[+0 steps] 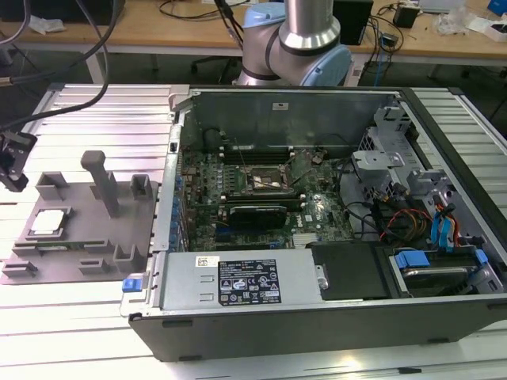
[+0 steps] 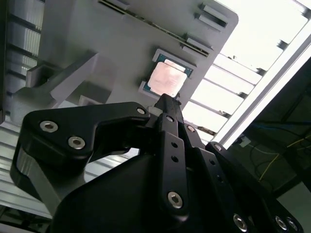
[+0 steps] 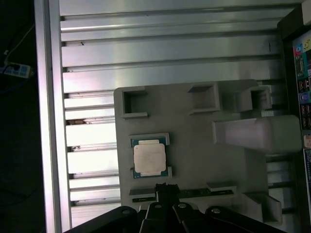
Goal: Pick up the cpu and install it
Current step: 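Pick up the cpu and move it towards the insertion slot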
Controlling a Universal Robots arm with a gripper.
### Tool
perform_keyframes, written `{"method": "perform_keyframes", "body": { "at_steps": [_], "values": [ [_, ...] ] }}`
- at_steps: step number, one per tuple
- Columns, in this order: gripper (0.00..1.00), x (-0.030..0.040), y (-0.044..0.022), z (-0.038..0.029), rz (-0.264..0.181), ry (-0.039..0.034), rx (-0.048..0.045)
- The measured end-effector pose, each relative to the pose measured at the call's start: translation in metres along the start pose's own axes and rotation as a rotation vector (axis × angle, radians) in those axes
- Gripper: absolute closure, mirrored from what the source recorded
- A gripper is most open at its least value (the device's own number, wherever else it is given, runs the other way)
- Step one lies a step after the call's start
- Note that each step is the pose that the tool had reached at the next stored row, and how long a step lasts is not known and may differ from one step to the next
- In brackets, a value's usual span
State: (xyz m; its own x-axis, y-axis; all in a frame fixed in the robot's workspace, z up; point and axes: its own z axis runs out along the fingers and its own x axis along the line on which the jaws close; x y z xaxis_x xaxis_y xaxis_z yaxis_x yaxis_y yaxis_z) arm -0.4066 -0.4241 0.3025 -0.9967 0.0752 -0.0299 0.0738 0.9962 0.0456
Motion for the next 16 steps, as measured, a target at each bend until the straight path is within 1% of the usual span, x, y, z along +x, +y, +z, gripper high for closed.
{"method": "perform_keyframes", "body": {
  "at_steps": [4,6,7,9,10,12,15,16],
  "values": [
    [0.89,0.0012,-0.0003,0.0063,0.0,-0.0005,0.0],
    [0.89,0.003,-0.0007,0.0122,0.0,-0.0012,0.0],
    [0.89,0.0047,-0.001,0.0151,0.0,-0.0029,-0.0001],
    [0.89,0.0059,-0.0018,0.0204,0.0,-0.0051,-0.0004],
    [0.89,0.0063,-0.0021,0.0222,0.0,-0.0052,-0.0004],
    [0.89,0.0071,-0.0028,0.0281,0.0,-0.0053,-0.0004],
    [0.89,0.0075,-0.0033,0.0334,0.0,-0.0053,-0.0004],
    [0.89,0.0075,-0.0034,0.0365,0.0,-0.0054,-0.0004]
  ]
}}
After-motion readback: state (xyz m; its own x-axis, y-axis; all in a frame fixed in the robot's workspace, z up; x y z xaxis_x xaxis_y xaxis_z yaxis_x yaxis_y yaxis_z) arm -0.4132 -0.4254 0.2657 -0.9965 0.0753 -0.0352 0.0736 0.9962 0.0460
